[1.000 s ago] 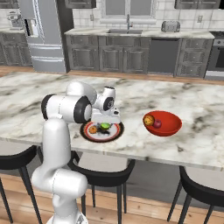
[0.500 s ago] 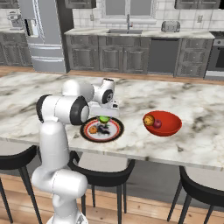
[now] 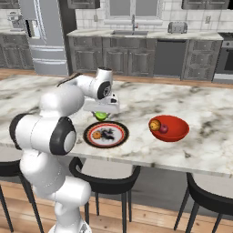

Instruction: Take the fruits from the plate on the dining counter and place two fruits in each bowl.

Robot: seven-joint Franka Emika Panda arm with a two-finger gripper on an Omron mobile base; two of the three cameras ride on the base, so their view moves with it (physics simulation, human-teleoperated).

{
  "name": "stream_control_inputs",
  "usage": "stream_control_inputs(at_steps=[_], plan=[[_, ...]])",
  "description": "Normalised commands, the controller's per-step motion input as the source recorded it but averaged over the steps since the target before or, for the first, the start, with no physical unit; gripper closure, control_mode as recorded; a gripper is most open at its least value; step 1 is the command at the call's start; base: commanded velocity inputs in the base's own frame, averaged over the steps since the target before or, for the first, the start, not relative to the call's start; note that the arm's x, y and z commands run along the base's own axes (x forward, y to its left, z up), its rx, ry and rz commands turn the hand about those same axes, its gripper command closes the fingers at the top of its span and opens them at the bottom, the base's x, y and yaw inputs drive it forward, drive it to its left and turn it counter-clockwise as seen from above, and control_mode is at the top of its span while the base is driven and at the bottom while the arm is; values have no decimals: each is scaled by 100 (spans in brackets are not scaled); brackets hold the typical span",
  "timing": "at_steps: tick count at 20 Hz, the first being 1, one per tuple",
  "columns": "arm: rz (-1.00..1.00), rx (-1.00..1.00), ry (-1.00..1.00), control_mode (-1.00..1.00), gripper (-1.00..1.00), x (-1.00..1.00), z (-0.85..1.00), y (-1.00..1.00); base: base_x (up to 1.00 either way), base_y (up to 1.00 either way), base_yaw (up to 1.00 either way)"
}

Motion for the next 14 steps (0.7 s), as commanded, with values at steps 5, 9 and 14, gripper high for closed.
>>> stream_control_inputs(at_steps=[5,9,14], plan=[[0,0,-1,-100,100,-93,60,2,0,0,0],[0,0,-1,-100,100,-27,13,0,0,0,0],[0,0,0,-100,100,0,0,0,0,0,0]])
